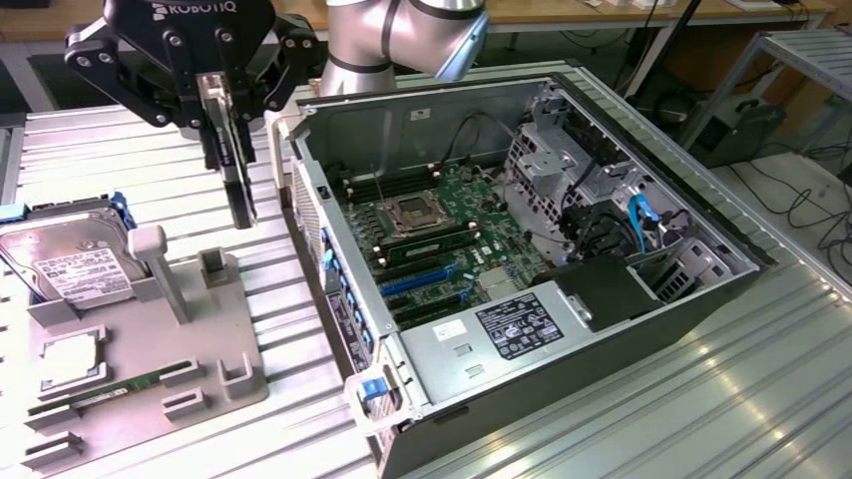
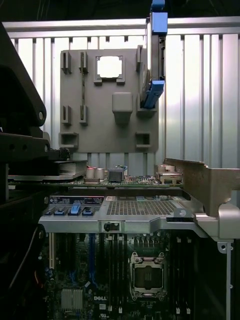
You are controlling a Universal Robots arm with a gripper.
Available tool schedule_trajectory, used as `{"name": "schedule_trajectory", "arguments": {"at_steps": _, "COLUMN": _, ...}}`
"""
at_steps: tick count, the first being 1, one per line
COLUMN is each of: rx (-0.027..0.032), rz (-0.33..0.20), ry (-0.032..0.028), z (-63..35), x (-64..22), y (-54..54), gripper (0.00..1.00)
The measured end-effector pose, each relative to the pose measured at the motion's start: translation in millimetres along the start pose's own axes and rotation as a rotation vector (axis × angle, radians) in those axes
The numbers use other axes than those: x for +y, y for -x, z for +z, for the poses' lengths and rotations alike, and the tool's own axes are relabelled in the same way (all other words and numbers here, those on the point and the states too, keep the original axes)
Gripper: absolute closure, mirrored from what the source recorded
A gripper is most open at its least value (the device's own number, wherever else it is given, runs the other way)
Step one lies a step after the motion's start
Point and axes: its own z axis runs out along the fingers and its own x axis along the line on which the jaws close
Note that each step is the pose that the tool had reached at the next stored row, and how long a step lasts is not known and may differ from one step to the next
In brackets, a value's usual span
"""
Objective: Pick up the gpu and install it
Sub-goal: 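Pick up the gpu and move the gpu toward the slot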
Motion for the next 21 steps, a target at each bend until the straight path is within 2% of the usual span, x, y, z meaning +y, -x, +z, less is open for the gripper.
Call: {"name": "schedule_trajectory", "arguments": {"at_steps": 21, "rx": 0.0001, "rz": 0.0, "ry": -0.0001, "z": 0.3, "x": 0.0, "y": 10.7, "gripper": 0.73}}
